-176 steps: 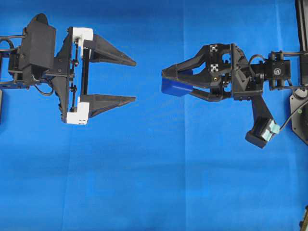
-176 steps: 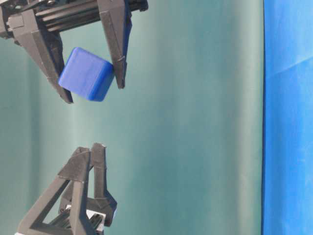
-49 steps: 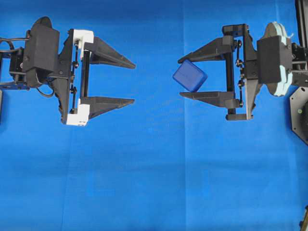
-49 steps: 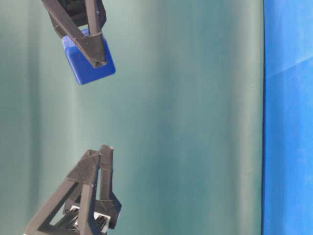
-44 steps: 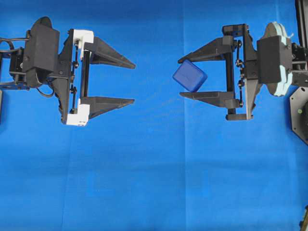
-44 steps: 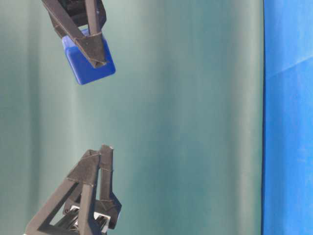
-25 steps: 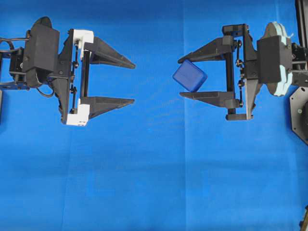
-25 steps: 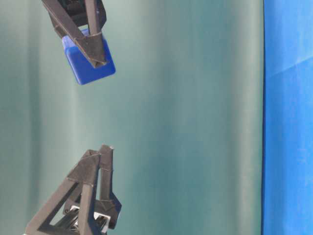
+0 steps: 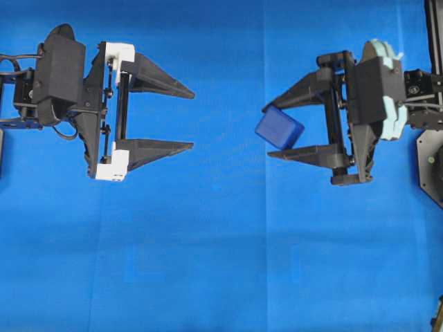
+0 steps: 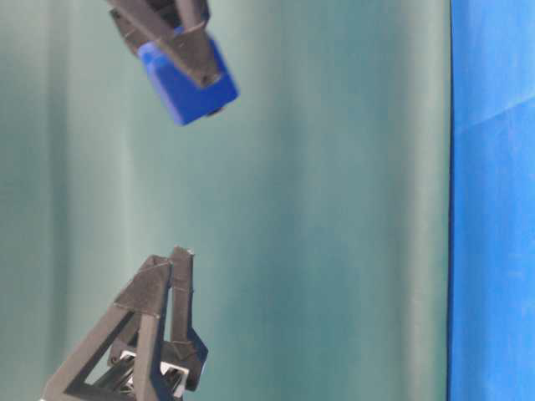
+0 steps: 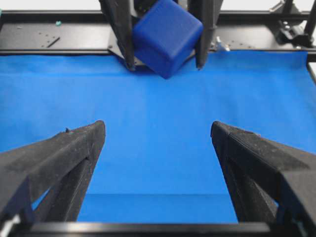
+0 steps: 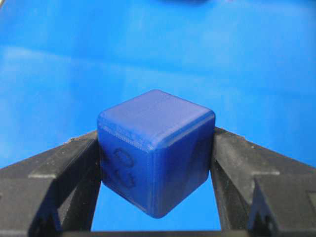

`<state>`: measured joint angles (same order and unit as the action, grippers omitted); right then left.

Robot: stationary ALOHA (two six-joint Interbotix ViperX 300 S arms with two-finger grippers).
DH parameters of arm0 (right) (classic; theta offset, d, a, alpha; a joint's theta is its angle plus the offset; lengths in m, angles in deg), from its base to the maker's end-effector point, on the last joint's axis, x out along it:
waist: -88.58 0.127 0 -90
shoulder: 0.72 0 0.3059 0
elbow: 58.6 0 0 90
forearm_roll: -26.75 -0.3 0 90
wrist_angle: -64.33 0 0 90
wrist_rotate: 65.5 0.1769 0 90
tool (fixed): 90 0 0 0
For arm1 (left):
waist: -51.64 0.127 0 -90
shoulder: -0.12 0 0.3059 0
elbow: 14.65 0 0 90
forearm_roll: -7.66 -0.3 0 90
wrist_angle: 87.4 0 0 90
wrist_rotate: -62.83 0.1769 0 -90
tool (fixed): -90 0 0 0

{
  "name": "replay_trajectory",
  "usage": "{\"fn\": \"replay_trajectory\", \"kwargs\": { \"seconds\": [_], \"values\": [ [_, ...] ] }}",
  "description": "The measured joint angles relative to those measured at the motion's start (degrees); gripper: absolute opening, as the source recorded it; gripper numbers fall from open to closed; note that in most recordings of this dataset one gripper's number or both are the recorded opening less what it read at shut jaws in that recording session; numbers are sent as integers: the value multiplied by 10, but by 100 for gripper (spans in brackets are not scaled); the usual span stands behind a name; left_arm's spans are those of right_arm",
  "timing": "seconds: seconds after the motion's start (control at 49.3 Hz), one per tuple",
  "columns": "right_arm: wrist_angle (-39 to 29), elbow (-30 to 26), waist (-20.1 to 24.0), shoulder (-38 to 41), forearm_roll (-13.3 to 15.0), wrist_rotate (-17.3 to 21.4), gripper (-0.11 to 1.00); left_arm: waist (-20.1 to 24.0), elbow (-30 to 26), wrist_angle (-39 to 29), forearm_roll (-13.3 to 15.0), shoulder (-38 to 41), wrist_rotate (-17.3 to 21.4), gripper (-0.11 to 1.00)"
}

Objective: Handover the blue block to the right arm after grasping it with the left arm, then place it in the designated position.
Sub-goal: 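Lower the cube with the right gripper toward the table center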

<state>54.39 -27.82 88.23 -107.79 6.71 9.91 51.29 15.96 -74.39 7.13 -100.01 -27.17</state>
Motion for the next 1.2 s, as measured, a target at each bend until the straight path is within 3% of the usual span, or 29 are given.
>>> {"fn": "replay_trajectory", "kwargs": {
  "seconds": [0.365,1.197],
  "values": [
    [-36,2,0,0,0,6,53,0,0,0,0,0,-2,93],
    [-21,13,1,0,1,11,53,0,0,0,0,0,-2,93]
  ]
}}
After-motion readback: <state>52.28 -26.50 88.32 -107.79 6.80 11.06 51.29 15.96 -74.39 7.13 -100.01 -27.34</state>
